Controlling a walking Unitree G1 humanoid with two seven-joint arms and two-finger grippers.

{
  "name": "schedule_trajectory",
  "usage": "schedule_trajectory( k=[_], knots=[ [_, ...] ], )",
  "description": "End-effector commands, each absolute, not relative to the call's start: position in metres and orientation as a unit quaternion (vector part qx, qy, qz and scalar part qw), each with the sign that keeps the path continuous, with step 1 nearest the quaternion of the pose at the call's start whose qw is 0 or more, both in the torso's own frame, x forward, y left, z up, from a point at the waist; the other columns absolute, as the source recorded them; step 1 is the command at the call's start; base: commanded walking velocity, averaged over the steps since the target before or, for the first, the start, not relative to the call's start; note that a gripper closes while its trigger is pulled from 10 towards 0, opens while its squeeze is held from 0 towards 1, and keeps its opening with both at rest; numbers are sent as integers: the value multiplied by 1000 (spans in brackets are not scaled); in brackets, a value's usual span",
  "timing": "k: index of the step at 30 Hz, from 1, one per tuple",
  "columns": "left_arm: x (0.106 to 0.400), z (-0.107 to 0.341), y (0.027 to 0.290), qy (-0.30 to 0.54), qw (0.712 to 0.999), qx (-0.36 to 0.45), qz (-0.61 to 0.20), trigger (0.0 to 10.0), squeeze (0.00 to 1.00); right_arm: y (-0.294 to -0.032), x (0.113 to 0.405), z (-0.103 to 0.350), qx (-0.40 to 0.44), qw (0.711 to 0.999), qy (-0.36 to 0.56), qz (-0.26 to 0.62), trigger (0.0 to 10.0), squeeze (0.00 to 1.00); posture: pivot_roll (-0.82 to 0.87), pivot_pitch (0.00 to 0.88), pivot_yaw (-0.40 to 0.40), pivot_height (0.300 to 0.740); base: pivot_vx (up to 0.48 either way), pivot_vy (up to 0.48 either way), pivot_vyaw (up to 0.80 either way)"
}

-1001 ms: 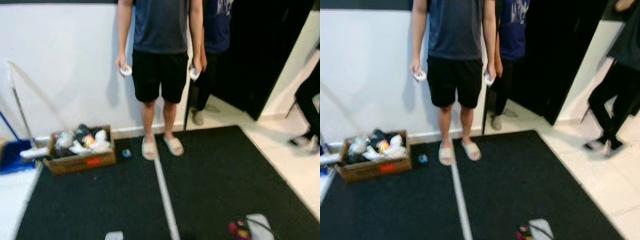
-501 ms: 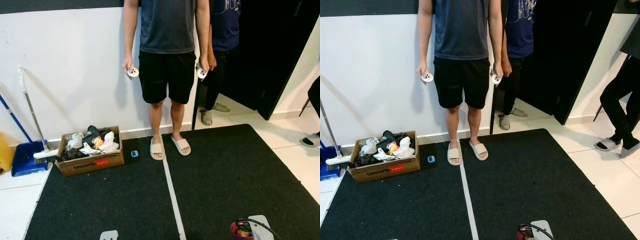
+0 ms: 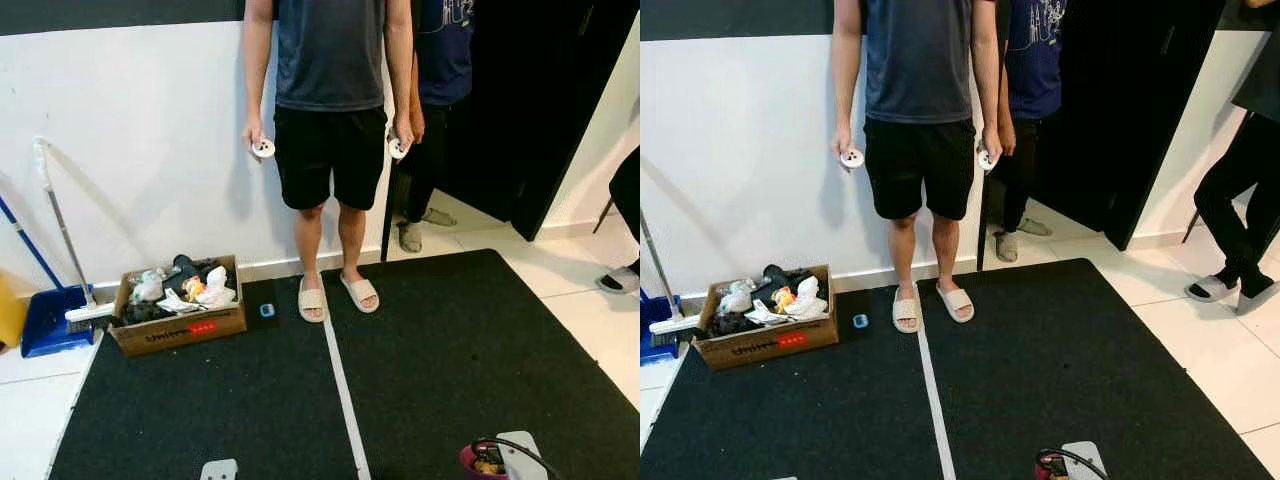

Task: Restocking fridge

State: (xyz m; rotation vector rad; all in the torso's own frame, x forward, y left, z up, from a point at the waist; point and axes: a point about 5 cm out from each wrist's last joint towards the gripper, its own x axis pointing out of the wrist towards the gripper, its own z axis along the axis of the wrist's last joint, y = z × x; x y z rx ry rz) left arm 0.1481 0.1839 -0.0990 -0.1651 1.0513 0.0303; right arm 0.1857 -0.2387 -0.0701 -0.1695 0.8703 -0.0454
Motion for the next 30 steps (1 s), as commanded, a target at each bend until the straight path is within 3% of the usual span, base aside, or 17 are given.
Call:
schedule_trajectory(
  k=[1, 30],
  knots=[
    [143, -101, 181, 507, 858, -77, 7, 10000, 0, -240, 186, -69, -84, 904, 418, -21, 10000, 0, -67, 0, 11, 740, 262, 0, 0],
    [142, -101, 182, 509, 858, -72, -2, 10000, 0, -239, 185, -70, -83, 904, 419, -16, 10000, 0, -65, 0, 13, 740, 296, 0, 0]
  ],
)
